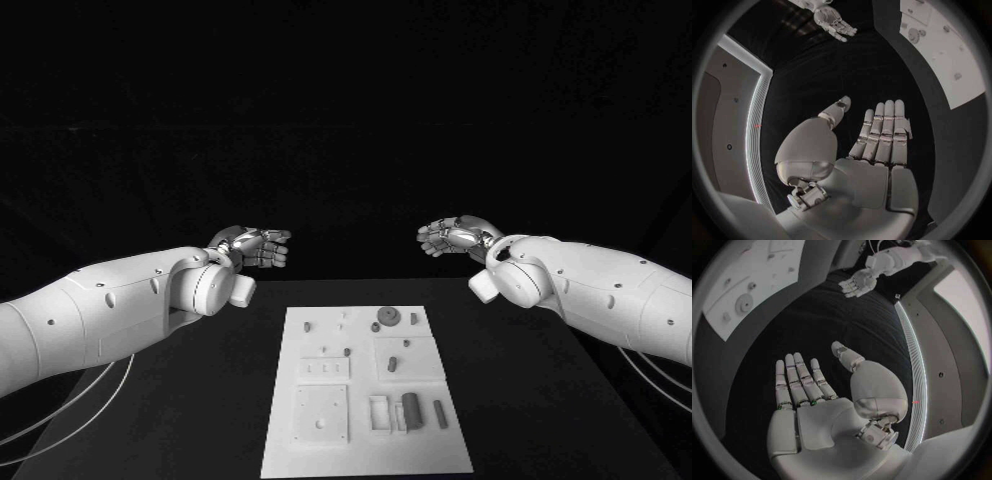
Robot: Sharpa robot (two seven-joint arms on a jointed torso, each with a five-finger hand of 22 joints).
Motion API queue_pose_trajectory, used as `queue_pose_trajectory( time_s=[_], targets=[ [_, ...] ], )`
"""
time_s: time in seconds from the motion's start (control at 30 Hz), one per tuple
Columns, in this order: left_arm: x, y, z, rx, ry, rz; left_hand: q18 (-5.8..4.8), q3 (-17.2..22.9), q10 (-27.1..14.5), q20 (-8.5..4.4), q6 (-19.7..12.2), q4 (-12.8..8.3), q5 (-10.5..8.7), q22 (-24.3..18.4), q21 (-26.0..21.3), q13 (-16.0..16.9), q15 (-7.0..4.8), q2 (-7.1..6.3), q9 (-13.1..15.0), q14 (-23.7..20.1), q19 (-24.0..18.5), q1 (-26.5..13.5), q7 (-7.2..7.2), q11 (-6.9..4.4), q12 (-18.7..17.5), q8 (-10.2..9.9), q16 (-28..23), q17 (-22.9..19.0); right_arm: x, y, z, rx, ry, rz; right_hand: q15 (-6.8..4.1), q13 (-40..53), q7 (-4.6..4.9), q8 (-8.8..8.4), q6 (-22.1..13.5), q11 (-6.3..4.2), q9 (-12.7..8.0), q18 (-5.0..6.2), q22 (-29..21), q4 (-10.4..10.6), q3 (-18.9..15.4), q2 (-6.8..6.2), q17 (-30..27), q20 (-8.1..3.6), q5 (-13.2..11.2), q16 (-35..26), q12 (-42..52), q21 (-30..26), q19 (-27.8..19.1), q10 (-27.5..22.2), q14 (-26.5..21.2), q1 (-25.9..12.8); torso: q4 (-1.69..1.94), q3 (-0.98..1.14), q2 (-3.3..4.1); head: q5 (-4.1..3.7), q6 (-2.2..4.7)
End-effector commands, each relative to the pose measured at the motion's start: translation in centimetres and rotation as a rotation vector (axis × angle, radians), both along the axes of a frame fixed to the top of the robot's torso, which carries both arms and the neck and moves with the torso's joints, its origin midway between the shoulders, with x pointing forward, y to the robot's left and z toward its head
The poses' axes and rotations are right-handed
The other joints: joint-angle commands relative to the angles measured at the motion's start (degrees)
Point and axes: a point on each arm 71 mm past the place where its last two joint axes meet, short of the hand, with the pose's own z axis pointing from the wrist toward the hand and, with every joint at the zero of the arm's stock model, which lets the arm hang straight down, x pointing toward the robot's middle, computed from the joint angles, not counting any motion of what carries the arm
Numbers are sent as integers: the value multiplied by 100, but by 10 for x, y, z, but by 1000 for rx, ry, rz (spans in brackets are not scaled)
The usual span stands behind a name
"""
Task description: Assemble the parts on the task board
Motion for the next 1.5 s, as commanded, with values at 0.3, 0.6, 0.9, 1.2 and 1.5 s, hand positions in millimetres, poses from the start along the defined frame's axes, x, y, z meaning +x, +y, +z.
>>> queue_pose_trajectory(
  time_s=[0.3, 0.6, 0.9, 1.2, 1.5],
  targets=[
    [-12, -12, 6, -33, -29, -160, 4, 59, 642, -233, 577, -318, 32, -13, 112, 140, -225, 70, 4, 501, 559, 119, 49, -232, 3, 14, 150, 271, -2, 7, 4, -371, -202, 157, -513, 386, 514, 223, 988, -442, 142, 604, -127, -327, 78, -253, 427, 11, 48, 478, 400, 165, 1594, 1490, 1673, 553, 72, 13, 82, -17, 12],
    [-30, -14, 8, -59, -26, -192, -31, 22, 647, -261, 560, -331, -15, -25, 86, 151, -223, 2, -10, 493, 568, 101, 62, -225, -58, -46, 115, 309, -6, 15, -4, -539, -276, 228, -1107, 1423, 324, 39, 1071, -816, 125, 607, -40, -333, -150, -476, 1414, -451, 61, 1504, 1243, 748, 3189, 2575, 3047, 820, 169, 71, 273, -47, 52],
    [-45, -20, 10, -100, -14, -214, -52, -27, 650, -295, 531, -335, -71, -25, 82, 170, -239, -84, -17, 532, 615, 99, 82, -216, -114, -101, 105, 364, -11, 37, -13, -744, -322, 313, -1457, 4004, 198, -284, 1332, -951, 104, 606, 247, -319, -381, -463, 2922, -953, 246, 3804, 3976, 1894, 4038, 1820, 2989, 891, 268, 97, 498, -121, 135],
    [-49, -21, 14, -104, -22, -215, -58, -47, 653, -311, 529, -340, -87, -21, 84, 181, -252, -109, -15, 556, 641, 104, 85, -215, -136, -117, 107, 394, -11, 64, -11, -835, -404, 339, -1607, 4366, 56, -238, 1666, -1094, 210, 607, 252, -327, -325, -418, 3154, -1207, 318, 4604, 4683, 2736, 4405, 2151, 3356, 898, 286, 99, 726, -173, 167],
    [-46, -28, 13, -105, -23, -227, -64, -55, 648, -315, 524, -336, -90, -22, 81, 184, -254, -112, -15, 558, 646, 101, 88, -211, -149, -126, 103, 405, -16, 76, -14, -897, -410, 399, -1669, 4528, -3, -273, 1820, -1153, 298, 607, 240, -323, -264, -439, 3241, -1394, 295, 5076, 5119, 3343, 4568, 2327, 3547, 840, 360, 57, 928, -277, 193]
  ],
)
